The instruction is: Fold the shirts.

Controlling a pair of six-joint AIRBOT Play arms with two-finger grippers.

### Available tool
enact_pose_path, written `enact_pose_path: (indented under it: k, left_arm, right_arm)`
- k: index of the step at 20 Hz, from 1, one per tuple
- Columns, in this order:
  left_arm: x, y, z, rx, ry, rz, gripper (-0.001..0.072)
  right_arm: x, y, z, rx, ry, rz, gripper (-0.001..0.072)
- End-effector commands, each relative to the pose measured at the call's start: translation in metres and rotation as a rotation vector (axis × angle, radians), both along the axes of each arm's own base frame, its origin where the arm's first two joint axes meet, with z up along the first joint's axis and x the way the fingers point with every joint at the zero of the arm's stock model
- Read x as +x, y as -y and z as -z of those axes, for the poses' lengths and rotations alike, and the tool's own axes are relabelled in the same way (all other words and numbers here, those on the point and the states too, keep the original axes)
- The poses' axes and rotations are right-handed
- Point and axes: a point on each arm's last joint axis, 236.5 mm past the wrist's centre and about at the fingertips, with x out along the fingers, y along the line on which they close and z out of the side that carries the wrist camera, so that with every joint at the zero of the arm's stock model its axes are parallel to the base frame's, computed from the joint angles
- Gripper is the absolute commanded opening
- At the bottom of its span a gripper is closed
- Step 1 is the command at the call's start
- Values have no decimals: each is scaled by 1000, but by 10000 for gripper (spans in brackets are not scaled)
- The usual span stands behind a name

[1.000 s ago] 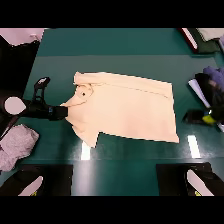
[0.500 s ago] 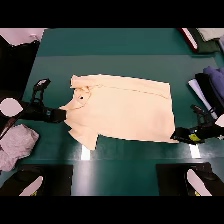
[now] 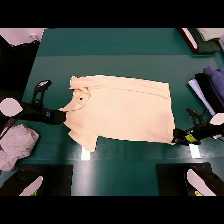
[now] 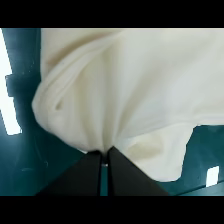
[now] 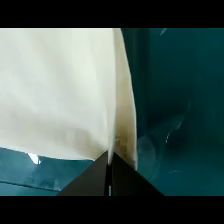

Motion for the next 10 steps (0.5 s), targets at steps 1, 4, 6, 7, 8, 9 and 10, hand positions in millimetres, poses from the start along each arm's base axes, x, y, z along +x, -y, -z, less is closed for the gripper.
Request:
enact_pose_path:
  k: [1,4,6,7,8,9,10]
  left_arm:
    - [5,1,-9,-3,26,2,27]
    - [27,5,-52,-22,135,3,27]
    - [45,8,-100,-42,250,4,26]
    - [53,9,-129,-54,318,5,27]
    - [58,10,-158,-65,385,6,27]
    - [62,11,-188,-77,454,7,27]
    - [64,12,-221,-88,529,11,27]
  right_arm:
    - [-4,-2,-5,10,1,-28,13]
    - [23,4,-43,-33,176,-30,13]
    - [54,6,-92,-59,369,-21,12]
    - [71,6,-123,-70,483,-13,12]
    - [86,5,-156,-78,600,-3,12]
    - [99,7,-191,-99,715,6,11]
    - [106,6,-225,-110,816,13,12]
